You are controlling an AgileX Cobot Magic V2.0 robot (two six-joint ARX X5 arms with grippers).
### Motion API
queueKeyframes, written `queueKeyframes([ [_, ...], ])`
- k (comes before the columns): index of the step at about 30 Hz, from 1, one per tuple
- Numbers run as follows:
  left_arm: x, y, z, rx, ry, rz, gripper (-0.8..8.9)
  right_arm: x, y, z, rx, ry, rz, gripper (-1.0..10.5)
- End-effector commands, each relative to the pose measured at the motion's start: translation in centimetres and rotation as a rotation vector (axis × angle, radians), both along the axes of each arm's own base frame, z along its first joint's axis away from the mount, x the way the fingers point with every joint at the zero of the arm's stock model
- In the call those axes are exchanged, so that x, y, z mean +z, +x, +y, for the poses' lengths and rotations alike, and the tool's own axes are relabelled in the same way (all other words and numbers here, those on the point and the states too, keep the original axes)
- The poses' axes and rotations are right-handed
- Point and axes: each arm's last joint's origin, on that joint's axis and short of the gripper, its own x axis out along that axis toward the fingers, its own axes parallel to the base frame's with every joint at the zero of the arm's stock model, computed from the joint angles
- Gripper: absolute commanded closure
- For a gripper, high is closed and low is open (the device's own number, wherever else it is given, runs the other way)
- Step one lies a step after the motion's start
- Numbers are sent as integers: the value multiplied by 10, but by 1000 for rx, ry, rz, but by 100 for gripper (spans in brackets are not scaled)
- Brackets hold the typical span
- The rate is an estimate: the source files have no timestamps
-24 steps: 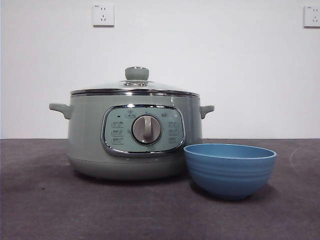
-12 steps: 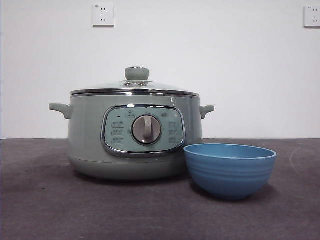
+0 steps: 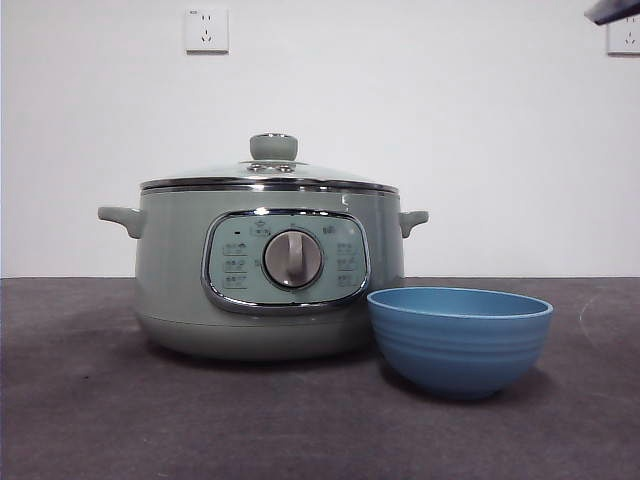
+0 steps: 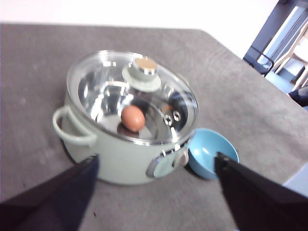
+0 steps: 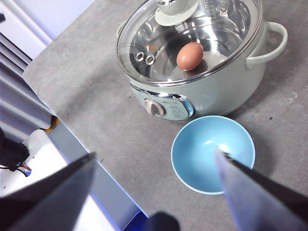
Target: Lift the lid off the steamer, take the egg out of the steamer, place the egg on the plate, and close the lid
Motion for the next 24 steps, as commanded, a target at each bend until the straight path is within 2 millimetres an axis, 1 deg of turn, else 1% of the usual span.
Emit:
queueKeyframes([
  [1, 4, 3, 0, -6, 6, -48, 274, 1, 0, 0, -3, 1, -2, 411],
  [6, 14, 16, -3, -31, -2, -39, 274, 1, 0, 0, -2, 1, -2, 411],
  [9, 26, 29, -7, -61, 4, -38, 274, 1, 0, 0, -2, 1, -3, 411],
  [13, 45, 52, -16, -93, 31, -65, 274, 1, 0, 0, -3, 1, -3, 411],
  [18, 60, 86, -36, -121, 65, -78, 274, 1, 0, 0, -2, 1, -3, 411],
  [21, 63, 108, -53, -129, 91, -88, 274, 1, 0, 0, -2, 1, -3, 411],
  [24, 59, 131, -69, -130, 117, -91, 274, 1, 0, 0, -3, 1, -2, 411],
])
